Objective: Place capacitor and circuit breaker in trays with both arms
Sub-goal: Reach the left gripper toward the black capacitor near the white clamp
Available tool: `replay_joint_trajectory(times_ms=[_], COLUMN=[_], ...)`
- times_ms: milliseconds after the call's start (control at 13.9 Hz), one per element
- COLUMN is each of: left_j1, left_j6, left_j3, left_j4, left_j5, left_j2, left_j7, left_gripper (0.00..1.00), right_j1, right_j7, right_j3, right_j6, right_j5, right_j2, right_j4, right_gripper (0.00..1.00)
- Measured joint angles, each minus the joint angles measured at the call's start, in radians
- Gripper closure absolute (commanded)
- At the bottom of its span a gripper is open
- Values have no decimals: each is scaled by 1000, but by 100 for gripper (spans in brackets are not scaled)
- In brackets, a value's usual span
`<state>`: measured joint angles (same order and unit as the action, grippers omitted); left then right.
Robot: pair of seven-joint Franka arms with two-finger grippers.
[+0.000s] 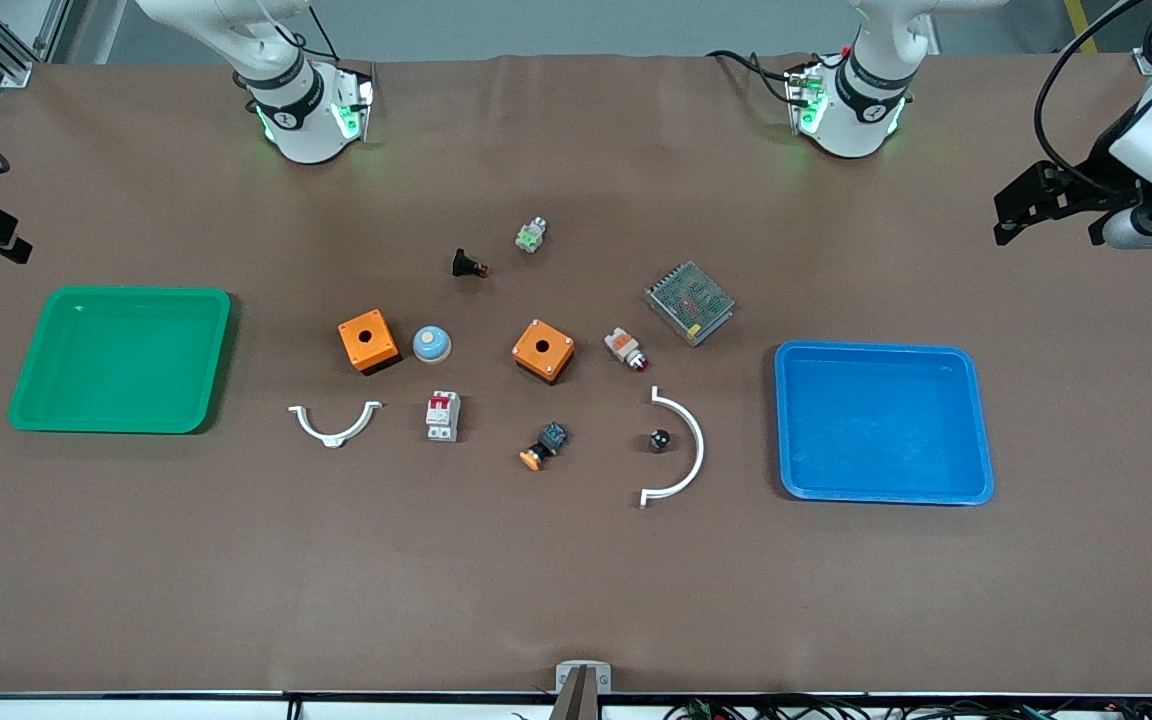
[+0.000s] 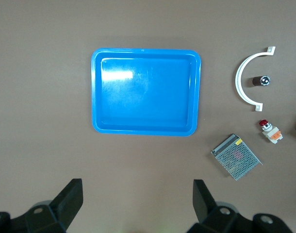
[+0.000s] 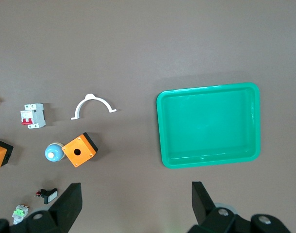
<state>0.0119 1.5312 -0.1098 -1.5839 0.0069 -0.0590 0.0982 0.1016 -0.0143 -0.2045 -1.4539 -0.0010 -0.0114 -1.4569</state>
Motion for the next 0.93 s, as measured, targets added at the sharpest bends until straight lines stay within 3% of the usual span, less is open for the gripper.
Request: replay_joint_trajectory(times_ms=[431,647,935], left_j1=[10,67,208], left_j6=[2,30,218], left_j3=[-17,-61,-68], left_j4=[18,86,129], left_j5=[7,34,66], left_j2=[43,176,403], left_j7=[-1,3,103], left_gripper=[0,0,0], right_j1=[0,0,4], right_j7=[0,0,0], right_j3=[0,2,13], right_j6=[0,0,0], right_j5=[0,0,0], right_j2=[0,-3,-43], right_j4=[1,1,1], right_gripper=[0,0,0])
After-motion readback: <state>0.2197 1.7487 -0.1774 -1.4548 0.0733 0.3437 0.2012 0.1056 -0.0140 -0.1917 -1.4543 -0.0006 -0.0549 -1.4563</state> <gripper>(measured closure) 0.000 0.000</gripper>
